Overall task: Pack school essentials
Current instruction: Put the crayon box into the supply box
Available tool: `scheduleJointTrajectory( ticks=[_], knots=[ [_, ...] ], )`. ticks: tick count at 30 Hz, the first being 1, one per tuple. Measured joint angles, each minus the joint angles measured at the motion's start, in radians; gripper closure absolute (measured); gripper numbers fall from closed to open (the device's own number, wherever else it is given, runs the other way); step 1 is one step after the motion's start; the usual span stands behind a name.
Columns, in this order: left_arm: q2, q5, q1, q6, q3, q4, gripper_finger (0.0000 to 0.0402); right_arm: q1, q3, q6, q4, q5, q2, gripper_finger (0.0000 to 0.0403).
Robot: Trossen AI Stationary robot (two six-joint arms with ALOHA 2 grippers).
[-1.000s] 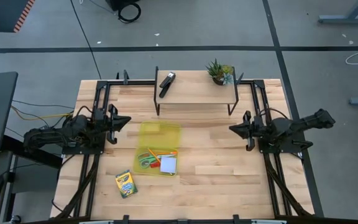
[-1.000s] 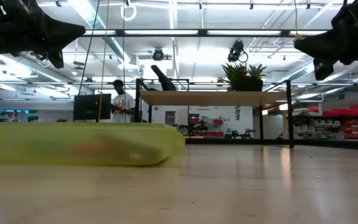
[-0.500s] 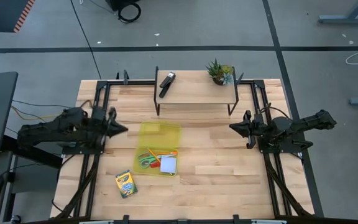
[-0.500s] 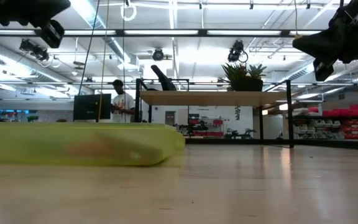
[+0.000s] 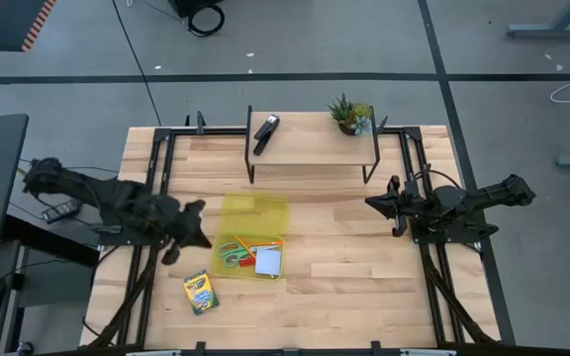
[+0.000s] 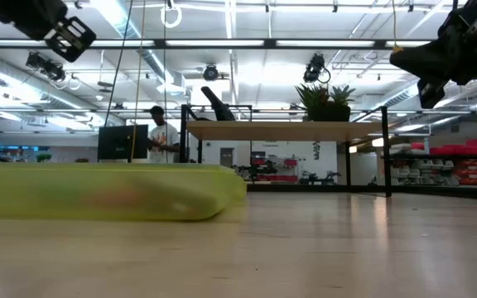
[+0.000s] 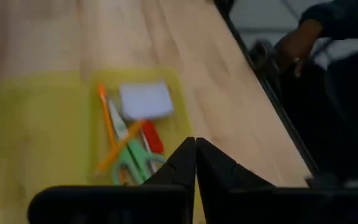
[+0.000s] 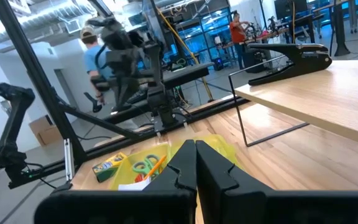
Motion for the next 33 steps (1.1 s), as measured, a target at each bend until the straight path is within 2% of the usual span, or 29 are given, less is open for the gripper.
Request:
scheduleJointTrajectory(
  ticks=[6,11,16,21,27,29,33],
  knots=[
    [0.16,-0.08,-0.213,-0.152,0.127,-0.119,0.0358,0.0,0.0,0.0,0.0,0.0,0.0,0.0395],
    [0.294,-0.193,-0.384,-0.24,0.231,-0.209,0.0358,0.0,0.0,0.0,-0.007,0.0,0.0,0.0395],
    [0.424,-0.26,-0.455,-0.273,0.292,-0.269,0.0341,0.0,0.0,0.0,-0.008,0.0,0.0,0.0395],
    [0.549,-0.261,-0.486,-0.305,0.336,-0.295,0.0259,0.0,0.0,0.0,-0.008,0.0,0.0,0.0395],
    [0.726,-0.261,-0.547,-0.195,0.435,-0.402,0.0143,0.0,0.0,0.0,-0.009,0.001,0.0,0.0395],
    [0.783,-0.263,-0.581,-0.169,0.457,-0.46,0.0118,0.0,0.001,0.0,-0.009,0.001,0.0,0.0395],
    [0.873,-0.26,-0.641,-0.104,0.479,-0.477,0.0087,0.0,0.001,0.0,-0.009,0.001,0.0,0.0395]
  ],
)
